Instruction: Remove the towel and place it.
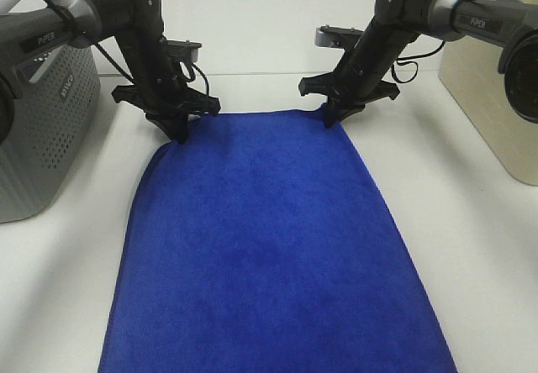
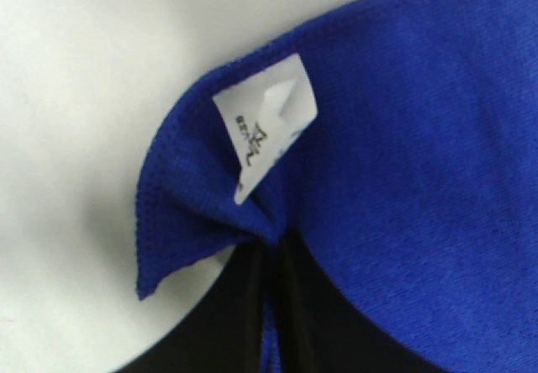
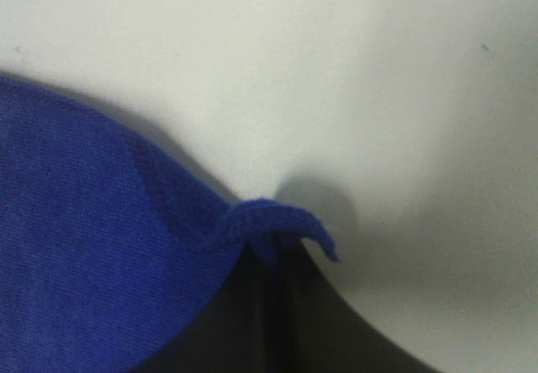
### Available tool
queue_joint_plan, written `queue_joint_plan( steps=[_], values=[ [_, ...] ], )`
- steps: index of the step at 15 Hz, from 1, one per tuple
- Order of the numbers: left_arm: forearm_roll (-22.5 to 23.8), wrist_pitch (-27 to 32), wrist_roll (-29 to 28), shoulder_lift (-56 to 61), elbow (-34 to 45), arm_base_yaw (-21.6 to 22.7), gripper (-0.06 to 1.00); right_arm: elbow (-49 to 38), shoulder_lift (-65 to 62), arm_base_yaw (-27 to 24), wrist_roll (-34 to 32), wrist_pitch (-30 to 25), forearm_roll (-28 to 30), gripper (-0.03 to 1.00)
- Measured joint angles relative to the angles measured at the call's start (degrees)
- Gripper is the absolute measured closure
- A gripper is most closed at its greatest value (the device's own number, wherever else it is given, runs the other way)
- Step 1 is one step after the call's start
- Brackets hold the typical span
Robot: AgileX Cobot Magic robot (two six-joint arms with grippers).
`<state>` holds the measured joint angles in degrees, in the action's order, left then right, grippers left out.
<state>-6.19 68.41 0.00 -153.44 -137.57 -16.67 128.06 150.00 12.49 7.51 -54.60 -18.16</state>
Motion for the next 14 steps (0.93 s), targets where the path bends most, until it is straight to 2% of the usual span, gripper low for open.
queue_joint_plan(
  steps=[4,5,7,10,14],
  values=[
    [2.0,-2.3,0.4,-0.1,-0.2,-0.2,0.92,0.1,0.0,0.0,0.1,0.5,0.0,0.95],
    [3.7,-3.3,0.4,-0.5,-1.1,-0.3,0.92,0.7,0.1,0.0,0.1,1.2,0.5,0.95],
    [6.5,-6.4,0.6,-1.2,-3.4,-0.3,0.92,3.8,0.7,0.0,0.1,3.3,1.5,0.95],
    [7.4,-11.2,2.7,-1.5,-6.1,-0.3,0.92,8.9,0.7,0.0,0.1,6.6,3.0,0.95],
    [8.9,-20.2,3.0,-1.6,-6.2,-0.3,0.92,9.9,0.7,0.0,1.5,10.7,3.8,0.95]
  ],
)
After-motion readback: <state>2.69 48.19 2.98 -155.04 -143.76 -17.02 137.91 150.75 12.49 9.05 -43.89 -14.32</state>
